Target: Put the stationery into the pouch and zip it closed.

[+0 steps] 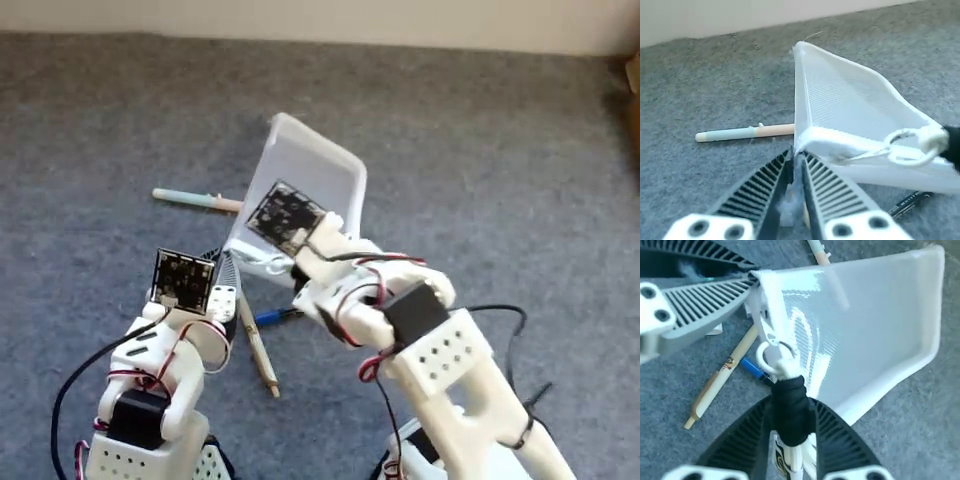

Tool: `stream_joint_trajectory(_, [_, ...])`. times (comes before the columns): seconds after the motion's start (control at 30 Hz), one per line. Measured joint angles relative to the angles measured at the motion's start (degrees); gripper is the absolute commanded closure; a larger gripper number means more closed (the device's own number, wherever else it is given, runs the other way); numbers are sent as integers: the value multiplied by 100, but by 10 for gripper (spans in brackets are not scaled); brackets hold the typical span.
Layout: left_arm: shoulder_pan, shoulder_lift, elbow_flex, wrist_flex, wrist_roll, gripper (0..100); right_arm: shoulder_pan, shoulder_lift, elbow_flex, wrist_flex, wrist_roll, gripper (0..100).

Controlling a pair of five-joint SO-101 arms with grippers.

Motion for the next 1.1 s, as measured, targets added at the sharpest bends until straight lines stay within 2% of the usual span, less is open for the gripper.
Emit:
stream_joint_trajectory(0.37, [-44,-9,-35,-9,-18,992,642,-1741,9,369,176,992])
stream_joint_trajectory(0.53, [-44,-18,-114,-9,-9,990,1020,-2163,9,378,176,992])
stream_joint_trajectory(0.73, [-53,-18,-352,158,-9,988,1134,-2453,9,378,176,992])
stream_joint_trajectory(0.83, [-53,-18,-378,211,-9,928,1134,-2532,9,378,176,992])
stream_joint_trajectory(0.97, [-53,-18,-378,220,-9,763,1152,-2576,9,413,176,992])
stream_joint_trajectory(1.1, [-132,0,-378,220,-18,755,1196,-2646,0,457,176,992])
